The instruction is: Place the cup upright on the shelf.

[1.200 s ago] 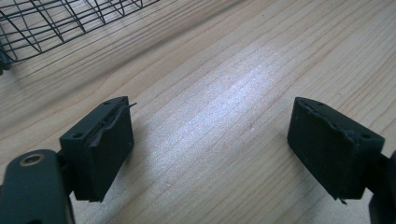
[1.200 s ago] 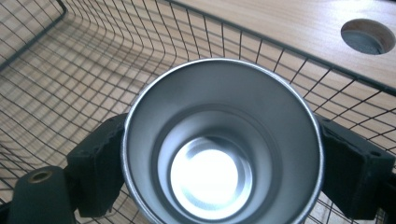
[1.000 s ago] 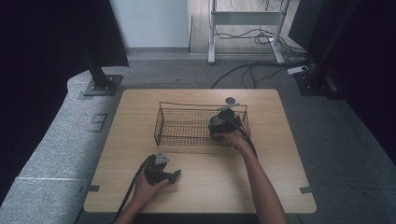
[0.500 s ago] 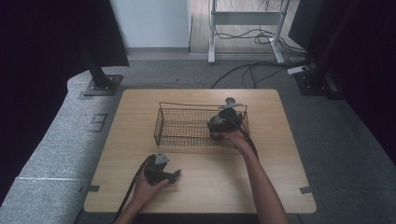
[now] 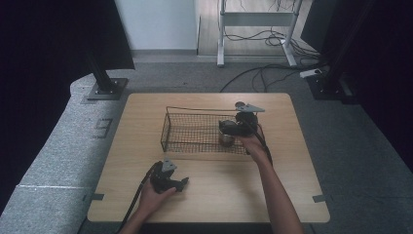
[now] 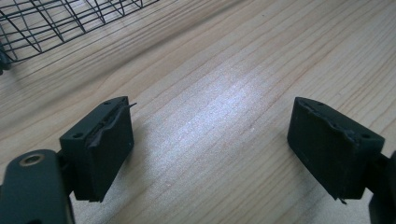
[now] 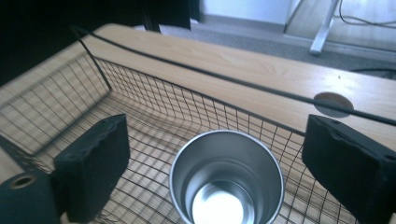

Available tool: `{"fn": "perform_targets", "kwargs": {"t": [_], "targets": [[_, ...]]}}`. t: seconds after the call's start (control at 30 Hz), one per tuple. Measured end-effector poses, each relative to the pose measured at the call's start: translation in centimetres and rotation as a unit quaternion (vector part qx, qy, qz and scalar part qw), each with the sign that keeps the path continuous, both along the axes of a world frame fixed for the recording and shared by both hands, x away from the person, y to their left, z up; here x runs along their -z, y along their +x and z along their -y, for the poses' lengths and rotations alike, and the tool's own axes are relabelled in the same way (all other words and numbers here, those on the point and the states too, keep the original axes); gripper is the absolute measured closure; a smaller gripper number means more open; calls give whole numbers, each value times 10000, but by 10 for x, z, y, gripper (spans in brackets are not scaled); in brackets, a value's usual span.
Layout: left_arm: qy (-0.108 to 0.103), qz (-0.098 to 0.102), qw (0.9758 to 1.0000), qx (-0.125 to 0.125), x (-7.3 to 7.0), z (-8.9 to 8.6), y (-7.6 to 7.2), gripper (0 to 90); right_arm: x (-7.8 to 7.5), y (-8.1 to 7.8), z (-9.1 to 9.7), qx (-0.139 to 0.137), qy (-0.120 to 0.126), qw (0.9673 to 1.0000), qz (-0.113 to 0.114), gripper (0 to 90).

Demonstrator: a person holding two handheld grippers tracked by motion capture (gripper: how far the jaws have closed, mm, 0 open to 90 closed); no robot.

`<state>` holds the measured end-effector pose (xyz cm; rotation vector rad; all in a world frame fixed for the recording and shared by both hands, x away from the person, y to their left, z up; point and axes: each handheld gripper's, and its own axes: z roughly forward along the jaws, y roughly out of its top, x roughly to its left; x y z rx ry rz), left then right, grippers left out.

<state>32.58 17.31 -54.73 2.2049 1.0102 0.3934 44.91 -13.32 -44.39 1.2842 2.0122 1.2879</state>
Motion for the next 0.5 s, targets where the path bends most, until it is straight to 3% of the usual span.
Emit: {"fn": "perform_targets", "kwargs": {"t": [0.17, 0.37, 0.5], "targets": [[2, -1, 10000, 5, 0, 0, 0, 143, -4, -12, 8, -63, 114, 9998, 124, 127], [-1, -1, 10000, 4, 0, 0, 0, 143, 1, -27, 22, -81, 116, 9998, 161, 132], [5, -3, 10000, 8, 0, 0, 0, 143, 4, -38, 34, -160, 242, 9994, 168, 143]]}}
